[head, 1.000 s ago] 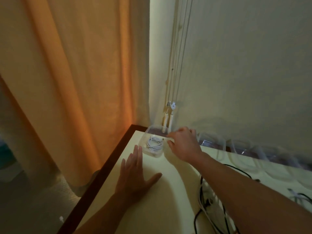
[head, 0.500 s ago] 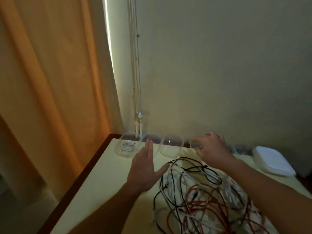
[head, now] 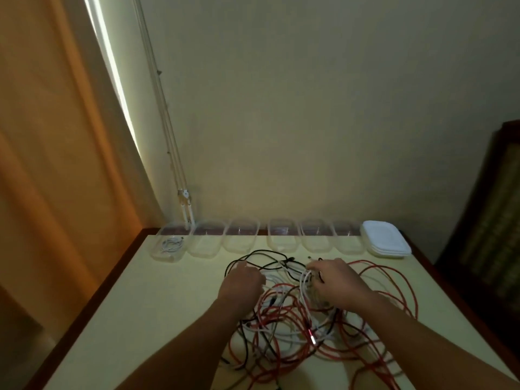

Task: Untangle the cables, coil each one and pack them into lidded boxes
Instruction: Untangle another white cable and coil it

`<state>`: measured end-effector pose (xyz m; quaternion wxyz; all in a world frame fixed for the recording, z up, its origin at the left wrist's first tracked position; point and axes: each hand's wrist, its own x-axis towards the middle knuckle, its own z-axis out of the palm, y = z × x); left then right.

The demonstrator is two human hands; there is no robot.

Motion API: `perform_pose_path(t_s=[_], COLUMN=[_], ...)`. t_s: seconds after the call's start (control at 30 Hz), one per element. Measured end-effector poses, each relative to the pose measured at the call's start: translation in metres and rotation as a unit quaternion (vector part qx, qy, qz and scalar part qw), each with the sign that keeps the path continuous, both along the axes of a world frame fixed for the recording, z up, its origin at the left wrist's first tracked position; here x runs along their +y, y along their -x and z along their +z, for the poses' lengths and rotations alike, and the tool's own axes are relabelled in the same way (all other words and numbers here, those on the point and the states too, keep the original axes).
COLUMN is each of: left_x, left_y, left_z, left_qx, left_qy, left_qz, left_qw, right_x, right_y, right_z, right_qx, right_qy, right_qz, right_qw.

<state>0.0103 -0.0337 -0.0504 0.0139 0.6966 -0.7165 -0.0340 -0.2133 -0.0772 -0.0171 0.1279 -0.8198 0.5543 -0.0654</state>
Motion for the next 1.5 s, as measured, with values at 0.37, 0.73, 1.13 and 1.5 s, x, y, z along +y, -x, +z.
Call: perform_pose_path(t_s=[0.37,0.73,1.13,1.5], left_x=[-0.018,-0.022,0.005,0.018], left_y=[0.002,0.01,-0.005,-0.033], left_z=[0.064,0.187,0.187,0.127], left_qx=[0.185,0.402,0.449,0.412], left_qy=[0.043,0.203,0.183,-0.021], left_qz=[0.041,0.02,0.021,0.101], left_qw=[0.981,0.893,0.874,0.905], right_x=[-0.001,-0.002,-0.004,-0.005], right_y=[-0.01,-0.027,-0.008,0.026], right_z=[0.019,0.086,0.213,0.251], right_qx=[-0.074,-0.212,-0.493,-0.556], right_qy=[-0.017,0.007,-0.013,0.006], right_qz=[0.011,0.006,-0.072,-0.117], right_qw=[0.997,0.977,0.867,0.823])
